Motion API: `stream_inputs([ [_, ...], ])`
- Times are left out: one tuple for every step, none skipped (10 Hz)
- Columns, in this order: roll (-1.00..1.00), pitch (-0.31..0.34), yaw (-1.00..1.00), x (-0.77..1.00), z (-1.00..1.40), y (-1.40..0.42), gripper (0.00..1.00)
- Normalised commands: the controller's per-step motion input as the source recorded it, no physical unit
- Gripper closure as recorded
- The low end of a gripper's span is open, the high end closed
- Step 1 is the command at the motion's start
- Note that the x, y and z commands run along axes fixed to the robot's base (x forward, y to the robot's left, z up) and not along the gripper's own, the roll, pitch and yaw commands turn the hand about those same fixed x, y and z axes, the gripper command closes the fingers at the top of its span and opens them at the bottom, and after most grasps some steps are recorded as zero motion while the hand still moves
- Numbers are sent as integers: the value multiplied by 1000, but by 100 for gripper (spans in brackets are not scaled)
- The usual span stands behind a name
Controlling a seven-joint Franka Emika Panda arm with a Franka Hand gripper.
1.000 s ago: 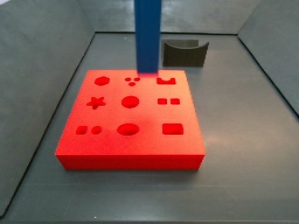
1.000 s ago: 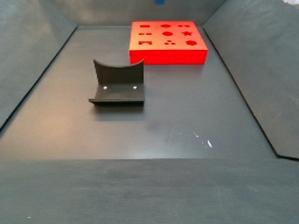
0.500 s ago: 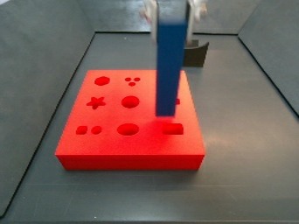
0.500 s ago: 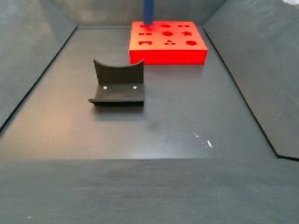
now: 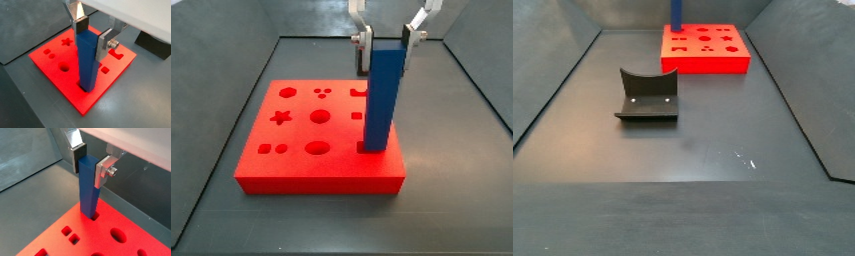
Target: Insert the rectangle object.
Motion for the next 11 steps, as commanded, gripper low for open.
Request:
stream_inputs([
  [70, -11, 26, -54, -17, -14, 100],
  [73, -26, 6, -123, -89, 0, 100],
  [37, -49, 0, -140, -180, 0, 100],
  [70, -57, 0, -140, -194, 0, 100],
  [84, -60, 0, -114, -297, 0, 100],
  [133, -67, 0, -117, -366, 0, 100],
  [141, -60, -11, -14, -429, -71, 100],
  [221, -101, -31, 0, -591, -57, 100],
  [270, -141, -11, 0, -706, -54, 100],
  [261, -146, 0, 0, -720, -57, 100],
  [237, -147, 0, 0, -760, -83, 100],
])
